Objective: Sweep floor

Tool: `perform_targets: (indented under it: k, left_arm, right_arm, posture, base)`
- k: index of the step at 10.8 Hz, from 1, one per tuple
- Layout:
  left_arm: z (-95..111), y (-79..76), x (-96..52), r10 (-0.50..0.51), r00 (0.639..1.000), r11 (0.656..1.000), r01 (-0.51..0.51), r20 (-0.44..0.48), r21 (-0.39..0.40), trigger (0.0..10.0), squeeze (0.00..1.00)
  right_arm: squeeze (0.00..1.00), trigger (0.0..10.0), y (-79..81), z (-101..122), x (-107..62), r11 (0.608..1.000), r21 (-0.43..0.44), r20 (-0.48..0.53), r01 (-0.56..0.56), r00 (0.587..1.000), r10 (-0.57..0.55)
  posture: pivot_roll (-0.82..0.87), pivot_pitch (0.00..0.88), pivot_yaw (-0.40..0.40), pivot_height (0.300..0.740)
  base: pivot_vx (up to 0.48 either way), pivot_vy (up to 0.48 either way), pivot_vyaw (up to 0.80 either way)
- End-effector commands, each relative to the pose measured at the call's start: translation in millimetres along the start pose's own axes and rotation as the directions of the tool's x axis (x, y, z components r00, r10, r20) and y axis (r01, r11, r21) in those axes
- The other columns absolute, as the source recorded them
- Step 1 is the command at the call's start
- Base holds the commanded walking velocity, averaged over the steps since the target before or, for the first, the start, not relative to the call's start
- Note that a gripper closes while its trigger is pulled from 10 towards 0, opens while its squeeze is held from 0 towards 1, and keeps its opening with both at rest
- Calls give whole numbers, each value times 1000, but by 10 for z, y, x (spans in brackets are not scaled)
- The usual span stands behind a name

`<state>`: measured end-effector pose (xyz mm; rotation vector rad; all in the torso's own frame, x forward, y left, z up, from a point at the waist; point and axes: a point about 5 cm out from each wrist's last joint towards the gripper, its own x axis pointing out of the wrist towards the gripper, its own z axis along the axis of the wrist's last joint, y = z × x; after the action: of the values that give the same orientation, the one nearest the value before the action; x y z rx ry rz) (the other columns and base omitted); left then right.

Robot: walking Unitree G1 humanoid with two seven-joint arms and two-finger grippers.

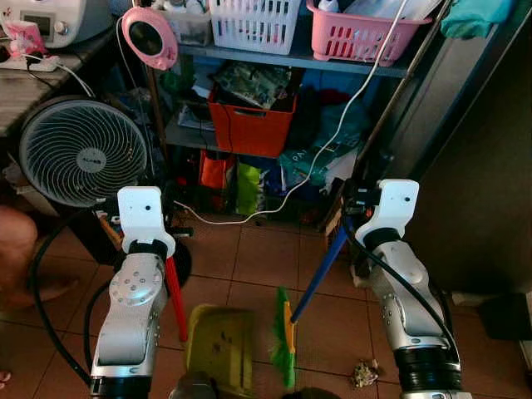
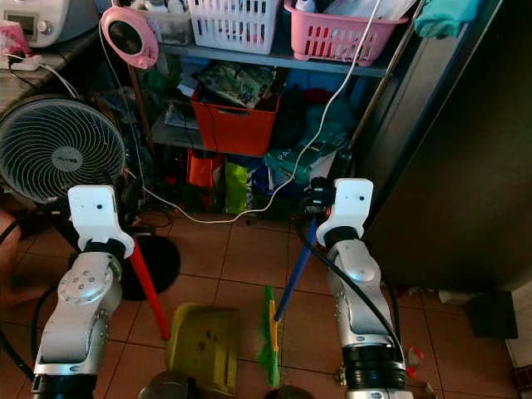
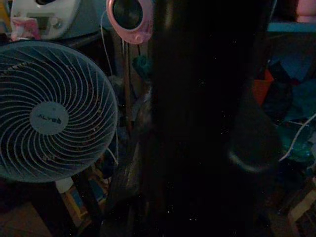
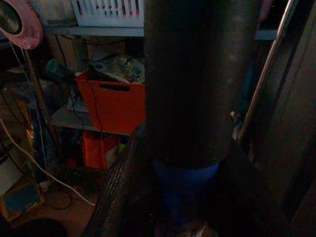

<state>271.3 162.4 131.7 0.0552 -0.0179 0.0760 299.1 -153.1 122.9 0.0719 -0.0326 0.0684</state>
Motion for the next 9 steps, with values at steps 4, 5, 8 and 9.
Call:
perform_targets:
  k: [4, 5, 8, 9]
  left_arm:
    - [120, -31, 18, -3, 998, 1000, 2, 61, 5, 10000, 0]
    - [120, -29, 13, -2, 998, 1000, 1, 61, 6, 10000, 0]
    - [119, -29, 8, -2, 998, 1000, 2, 60, 4, 10000, 0]
    - [118, -30, 6, -3, 998, 1000, 2, 60, 4, 10000, 0]
  right_arm:
    - [0, 10000, 6, 39, 20, 1000, 7, 17, -8, 1000, 8]
    - [0, 10000, 8, 39, 17, 1000, 8, 17, -9, 1000, 9]
    - [0, 10000, 7, 37, 14, 1000, 7, 16, -10, 1000, 10]
    - [0, 10000, 5, 35, 13, 1000, 7, 15, -9, 1000, 9]
  posture:
    - [62, 40, -45, 740]
    - [65, 42, -47, 740]
    - [63, 44, -48, 740]
    - [63, 44, -48, 740]
  base:
    - [0, 0, 0]
    - [0, 0, 0]
    - [0, 0, 0]
    - [0, 0, 0]
